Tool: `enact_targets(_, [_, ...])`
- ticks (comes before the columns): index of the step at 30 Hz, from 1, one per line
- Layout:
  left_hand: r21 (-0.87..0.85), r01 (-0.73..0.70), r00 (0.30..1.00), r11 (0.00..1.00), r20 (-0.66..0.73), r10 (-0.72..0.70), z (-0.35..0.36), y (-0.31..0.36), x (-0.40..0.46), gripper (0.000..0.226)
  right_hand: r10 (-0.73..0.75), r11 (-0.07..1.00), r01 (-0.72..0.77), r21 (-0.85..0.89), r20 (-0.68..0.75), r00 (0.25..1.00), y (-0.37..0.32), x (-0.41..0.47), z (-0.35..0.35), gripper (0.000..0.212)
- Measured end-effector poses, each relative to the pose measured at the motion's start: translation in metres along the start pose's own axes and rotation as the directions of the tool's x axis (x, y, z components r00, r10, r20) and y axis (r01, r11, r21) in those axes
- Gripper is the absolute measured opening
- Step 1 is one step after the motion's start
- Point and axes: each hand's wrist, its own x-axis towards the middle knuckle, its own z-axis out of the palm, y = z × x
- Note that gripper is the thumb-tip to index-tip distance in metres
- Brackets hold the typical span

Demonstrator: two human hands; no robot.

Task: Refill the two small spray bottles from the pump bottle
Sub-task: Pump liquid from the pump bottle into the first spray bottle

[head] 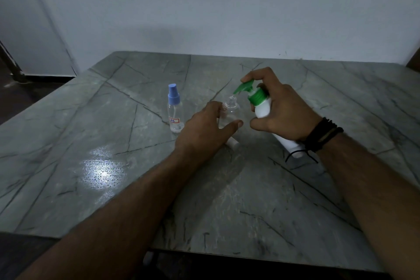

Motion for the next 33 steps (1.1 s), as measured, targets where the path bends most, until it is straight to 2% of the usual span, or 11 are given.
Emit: enact_targets(33, [0.013, -0.003, 1.0, 1.0, -0.008, 0.003, -0.0031, 0.0025, -0.0037, 0.057, 0.003, 1.0, -0.003, 0.008, -0.005, 1.0, -0.0009, -0.0002, -0.0009, 0.077])
